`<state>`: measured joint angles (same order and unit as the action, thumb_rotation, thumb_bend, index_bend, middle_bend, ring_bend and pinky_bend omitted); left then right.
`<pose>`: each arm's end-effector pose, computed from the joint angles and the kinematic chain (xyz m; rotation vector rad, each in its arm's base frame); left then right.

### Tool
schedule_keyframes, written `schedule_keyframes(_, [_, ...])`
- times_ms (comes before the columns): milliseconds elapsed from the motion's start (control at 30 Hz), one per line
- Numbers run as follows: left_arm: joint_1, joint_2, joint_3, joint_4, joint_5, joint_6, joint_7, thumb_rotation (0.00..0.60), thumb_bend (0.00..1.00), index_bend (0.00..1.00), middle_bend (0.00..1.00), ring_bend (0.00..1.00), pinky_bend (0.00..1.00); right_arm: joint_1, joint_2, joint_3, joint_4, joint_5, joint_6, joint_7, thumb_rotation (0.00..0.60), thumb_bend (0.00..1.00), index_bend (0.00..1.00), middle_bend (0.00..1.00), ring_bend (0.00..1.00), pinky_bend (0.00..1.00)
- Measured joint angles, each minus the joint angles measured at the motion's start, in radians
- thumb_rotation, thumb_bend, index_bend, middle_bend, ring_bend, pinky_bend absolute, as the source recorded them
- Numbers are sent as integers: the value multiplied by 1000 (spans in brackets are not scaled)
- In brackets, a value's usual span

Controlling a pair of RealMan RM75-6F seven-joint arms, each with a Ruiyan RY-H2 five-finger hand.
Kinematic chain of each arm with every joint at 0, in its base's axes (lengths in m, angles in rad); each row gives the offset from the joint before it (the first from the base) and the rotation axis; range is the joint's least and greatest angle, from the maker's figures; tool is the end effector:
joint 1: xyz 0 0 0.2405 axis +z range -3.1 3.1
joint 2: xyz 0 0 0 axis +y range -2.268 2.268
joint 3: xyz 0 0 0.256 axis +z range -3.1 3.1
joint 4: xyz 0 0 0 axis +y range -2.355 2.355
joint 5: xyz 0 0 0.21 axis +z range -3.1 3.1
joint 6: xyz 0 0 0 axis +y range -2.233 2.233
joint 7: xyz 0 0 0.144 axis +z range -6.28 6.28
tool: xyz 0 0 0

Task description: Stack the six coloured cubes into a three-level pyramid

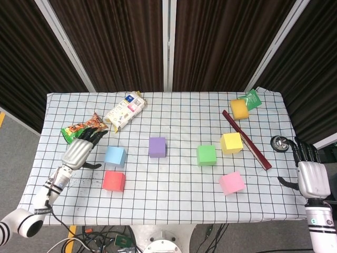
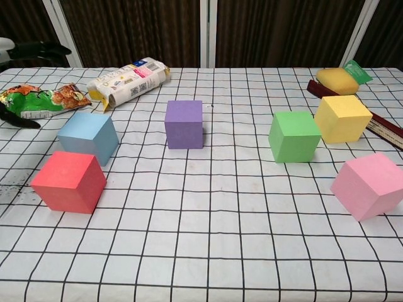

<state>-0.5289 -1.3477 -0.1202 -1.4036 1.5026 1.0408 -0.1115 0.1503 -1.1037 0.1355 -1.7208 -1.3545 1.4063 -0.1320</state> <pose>-0.2331 0.3173 0.0553 -1.8182 -0.9791 -1.0214 -0.2920 -0.2154 0.1620 1.3292 -0.9083 0.8735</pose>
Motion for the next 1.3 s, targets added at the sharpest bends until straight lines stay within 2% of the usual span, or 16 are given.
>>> schedule_keyframes(267, [-49,-40,10,34,-20,-62,-18,600,0,36,165,0,38,6,1,2,12,12,-26,49,600,0,0,0,0,0])
schedule_keyframes(767, [-112,-127,26,129,-58,-137,-19,600,0,36,185,0,38,11,5,-4,15,10,-36,48,600,0,0,0,0,0])
schedule_keyframes(1000, [-115,-164,33,185,-69,-134,-17,600,0,48,271,0,38,17,2,-6,13,7,-42,41,600,0,0,0,0,0])
schedule_keyframes(1300, [-134,-189,25,220,-67,-125,-66,600,8,123,426,24,49,20,-4,-9,22,17,-53,33,600,0,0,0,0,0])
